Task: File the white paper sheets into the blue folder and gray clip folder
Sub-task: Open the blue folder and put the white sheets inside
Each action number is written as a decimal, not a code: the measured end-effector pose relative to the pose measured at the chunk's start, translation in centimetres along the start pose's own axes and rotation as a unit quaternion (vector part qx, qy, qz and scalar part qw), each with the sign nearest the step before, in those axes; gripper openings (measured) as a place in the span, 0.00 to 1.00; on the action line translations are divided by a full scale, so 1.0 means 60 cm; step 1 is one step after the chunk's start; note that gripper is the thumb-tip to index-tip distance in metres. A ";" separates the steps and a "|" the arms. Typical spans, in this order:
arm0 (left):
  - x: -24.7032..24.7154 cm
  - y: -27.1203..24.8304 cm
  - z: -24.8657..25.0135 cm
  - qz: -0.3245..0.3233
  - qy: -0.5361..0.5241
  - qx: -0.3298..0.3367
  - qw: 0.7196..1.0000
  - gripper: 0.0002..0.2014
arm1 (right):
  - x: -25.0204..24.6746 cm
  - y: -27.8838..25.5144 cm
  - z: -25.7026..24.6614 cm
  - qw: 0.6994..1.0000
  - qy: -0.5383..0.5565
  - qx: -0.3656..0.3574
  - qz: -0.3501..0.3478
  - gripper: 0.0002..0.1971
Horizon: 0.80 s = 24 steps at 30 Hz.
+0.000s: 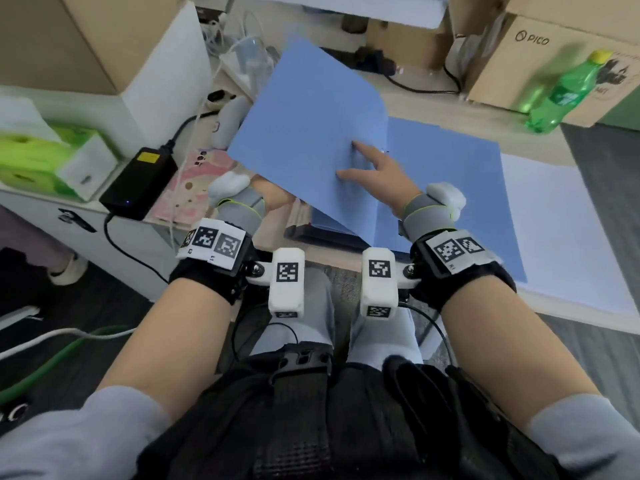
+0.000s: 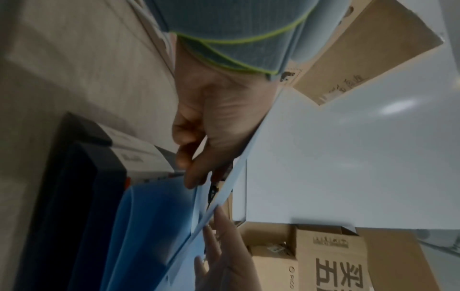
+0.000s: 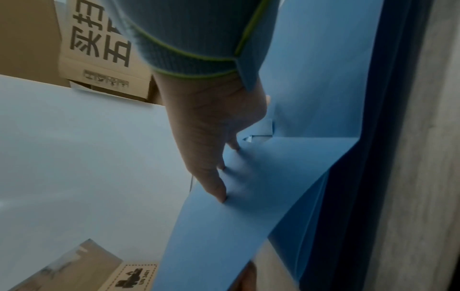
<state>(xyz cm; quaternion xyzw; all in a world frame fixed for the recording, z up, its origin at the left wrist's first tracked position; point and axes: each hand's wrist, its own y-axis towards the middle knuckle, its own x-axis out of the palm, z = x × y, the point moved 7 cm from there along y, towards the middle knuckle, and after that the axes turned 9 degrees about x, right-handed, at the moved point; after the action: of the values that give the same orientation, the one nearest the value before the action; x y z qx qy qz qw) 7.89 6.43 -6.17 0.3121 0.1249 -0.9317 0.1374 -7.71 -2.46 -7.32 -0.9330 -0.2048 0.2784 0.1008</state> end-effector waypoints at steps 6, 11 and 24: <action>-0.099 0.014 -0.103 0.295 -0.357 -0.022 0.886 0.15 | 0.005 0.018 0.031 0.993 -0.079 0.058 0.063 0.34; -0.128 0.025 -0.109 0.297 -0.422 -0.013 0.856 0.14 | 0.023 0.025 0.048 0.987 -0.122 0.094 0.056 0.37; 0.047 0.102 0.027 -0.046 0.129 0.168 0.976 0.22 | -0.040 0.001 0.057 0.992 0.066 -0.004 0.106 0.38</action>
<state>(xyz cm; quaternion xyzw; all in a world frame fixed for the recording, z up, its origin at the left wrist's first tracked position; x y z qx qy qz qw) 6.91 -0.31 -7.55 0.4418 -0.0023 -0.8968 0.0225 -11.46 -3.30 -9.02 -0.9661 -0.0991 0.2246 0.0801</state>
